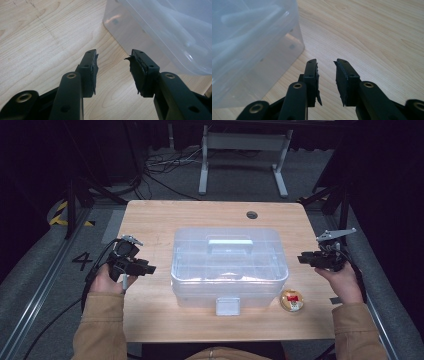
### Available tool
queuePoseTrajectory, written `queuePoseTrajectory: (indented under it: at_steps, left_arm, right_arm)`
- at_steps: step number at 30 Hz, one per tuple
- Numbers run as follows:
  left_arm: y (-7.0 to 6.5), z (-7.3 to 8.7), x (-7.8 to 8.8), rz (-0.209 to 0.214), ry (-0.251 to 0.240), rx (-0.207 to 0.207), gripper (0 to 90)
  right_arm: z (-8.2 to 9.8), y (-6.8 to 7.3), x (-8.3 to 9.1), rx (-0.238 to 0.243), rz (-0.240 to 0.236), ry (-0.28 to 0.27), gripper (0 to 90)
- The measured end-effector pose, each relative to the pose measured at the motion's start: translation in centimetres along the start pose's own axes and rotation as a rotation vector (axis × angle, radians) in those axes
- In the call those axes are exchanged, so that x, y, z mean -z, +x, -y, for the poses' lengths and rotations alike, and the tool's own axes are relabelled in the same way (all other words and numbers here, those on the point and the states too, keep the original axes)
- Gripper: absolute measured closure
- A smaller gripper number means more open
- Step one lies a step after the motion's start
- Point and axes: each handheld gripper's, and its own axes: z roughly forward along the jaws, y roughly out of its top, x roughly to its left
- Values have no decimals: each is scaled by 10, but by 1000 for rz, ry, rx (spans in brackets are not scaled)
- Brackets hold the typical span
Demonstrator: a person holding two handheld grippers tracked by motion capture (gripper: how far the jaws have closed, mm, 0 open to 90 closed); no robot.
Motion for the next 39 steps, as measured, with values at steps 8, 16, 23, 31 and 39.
queuePoseTrajectory:
  at_steps: [8, 16, 23, 31, 39]
  left_arm:
    - [-4, -2, 1, 4, -3, -37, 572]
    - [-4, -3, 3, 16, 9, -28, 552]
    - [-10, -8, 9, 46, -8, -52, 541]
    - [-23, -14, 30, 52, -33, -100, 518]
    - [-38, -30, 42, 78, -47, -152, 510]
  right_arm:
    - [-2, 5, -4, 36, -10, -3, 717]
    - [-1, 8, -8, 51, -14, 9, 688]
    - [0, 9, -5, 49, -12, 15, 675]
    - [4, 6, 4, 24, -6, -6, 662]
    - [7, 6, 0, 34, 18, 4, 626]
